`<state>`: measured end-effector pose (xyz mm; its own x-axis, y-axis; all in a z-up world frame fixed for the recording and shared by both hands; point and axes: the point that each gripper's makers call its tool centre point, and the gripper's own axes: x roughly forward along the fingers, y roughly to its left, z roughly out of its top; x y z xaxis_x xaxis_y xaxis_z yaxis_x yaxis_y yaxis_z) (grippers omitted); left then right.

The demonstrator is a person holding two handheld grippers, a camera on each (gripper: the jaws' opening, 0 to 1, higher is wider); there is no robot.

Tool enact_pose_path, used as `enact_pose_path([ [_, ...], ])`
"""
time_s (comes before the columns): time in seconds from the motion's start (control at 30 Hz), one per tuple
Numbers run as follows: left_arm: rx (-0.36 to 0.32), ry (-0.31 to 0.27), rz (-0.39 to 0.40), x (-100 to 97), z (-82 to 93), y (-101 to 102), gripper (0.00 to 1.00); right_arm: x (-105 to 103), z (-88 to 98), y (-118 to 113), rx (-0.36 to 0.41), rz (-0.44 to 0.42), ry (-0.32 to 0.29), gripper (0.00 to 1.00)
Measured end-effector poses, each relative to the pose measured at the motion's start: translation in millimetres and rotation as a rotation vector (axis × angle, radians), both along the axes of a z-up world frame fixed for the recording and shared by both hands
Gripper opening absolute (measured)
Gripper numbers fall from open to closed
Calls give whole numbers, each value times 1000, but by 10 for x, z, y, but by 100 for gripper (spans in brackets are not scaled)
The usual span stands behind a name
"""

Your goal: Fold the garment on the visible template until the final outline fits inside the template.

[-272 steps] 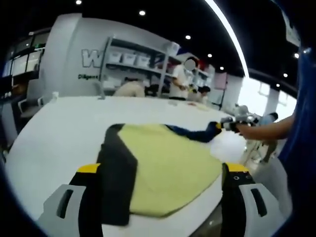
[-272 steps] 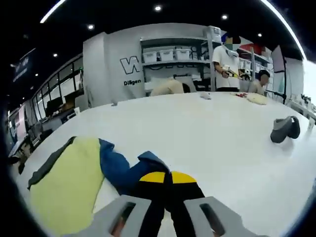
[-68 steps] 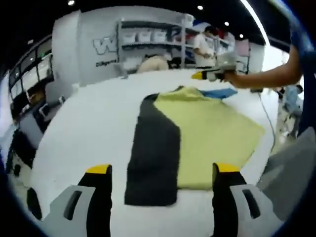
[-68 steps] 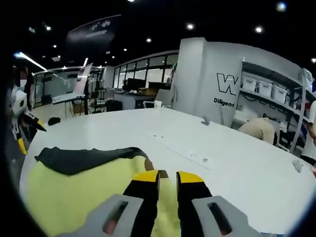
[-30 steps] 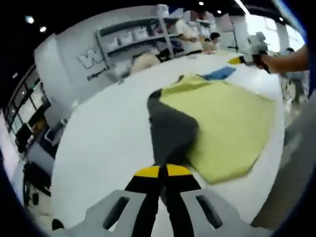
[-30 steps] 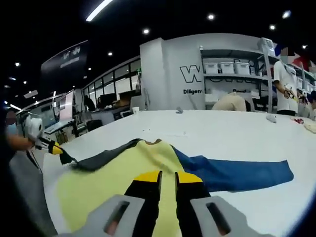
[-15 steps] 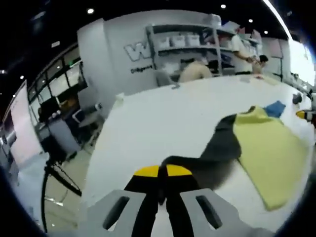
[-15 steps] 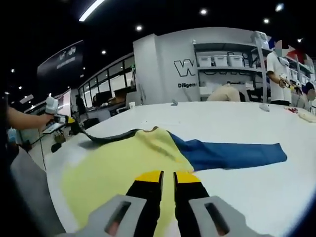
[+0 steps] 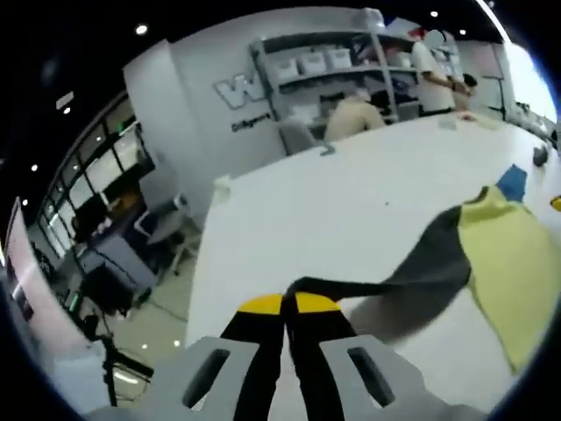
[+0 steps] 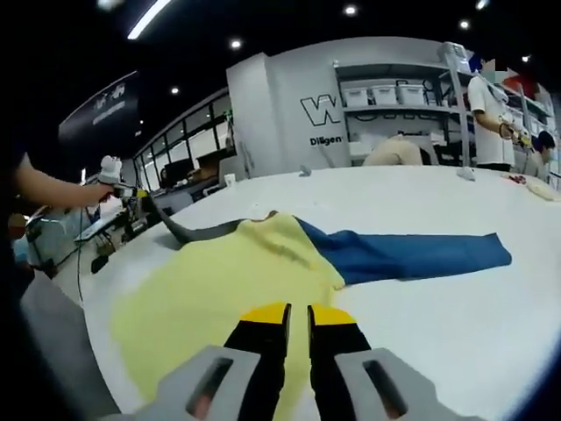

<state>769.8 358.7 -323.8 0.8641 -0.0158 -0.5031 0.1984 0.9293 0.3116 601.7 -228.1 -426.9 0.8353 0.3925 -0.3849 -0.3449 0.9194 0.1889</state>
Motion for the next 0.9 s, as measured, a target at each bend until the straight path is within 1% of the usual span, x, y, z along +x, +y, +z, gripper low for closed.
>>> enact_pose_path([
  [0.03,10,-1,-13,63,2,-19,2,-6,-20,5,-2,2,4,3],
  [0.1,31,-5,-35,96,-22,-32,2,-14,-56,4,3,-2,14,3],
  [0.17,40,9,-48,75,-107,-33,2,-21,-67,7,10,-6,19,3],
  [0.23,43,21,-42,6,-214,25,2,-29,-86,8,9,-8,25,3],
  [0.3,37,38,-35,-94,-312,53,2,-39,-108,1,11,-11,28,3],
  [0.37,39,75,-30,-242,-483,134,2,-47,-122,0,14,-12,31,3],
  [0.43,35,95,-27,-347,-597,199,2,-48,-129,6,11,-10,32,3],
  [0.5,33,106,-31,-475,-667,188,2,-47,-144,5,7,-8,34,3],
  [0.57,36,117,-37,-532,-723,206,3,-44,-144,1,8,-10,34,3],
  [0.6,45,140,-45,-603,-802,237,3,-46,-149,4,10,-12,37,3],
  [0.63,45,153,-47,-627,-894,323,3,-47,-153,6,13,-14,39,3],
  [0.7,38,177,-41,-687,-1020,403,3,-47,-152,16,16,-16,39,3],
  [0.73,36,182,-38,-702,-1038,409,3,-50,-146,24,18,-17,39,3],
  [0.77,33,189,-36,-773,-1034,340,3,-51,-142,31,21,-18,39,4],
  [0.83,34,193,-28,-841,-1080,359,3,-56,-136,43,26,-19,39,4],
  [0.9,10,190,-16,-924,-1104,380,4,-63,-130,63,27,-17,39,4],
])
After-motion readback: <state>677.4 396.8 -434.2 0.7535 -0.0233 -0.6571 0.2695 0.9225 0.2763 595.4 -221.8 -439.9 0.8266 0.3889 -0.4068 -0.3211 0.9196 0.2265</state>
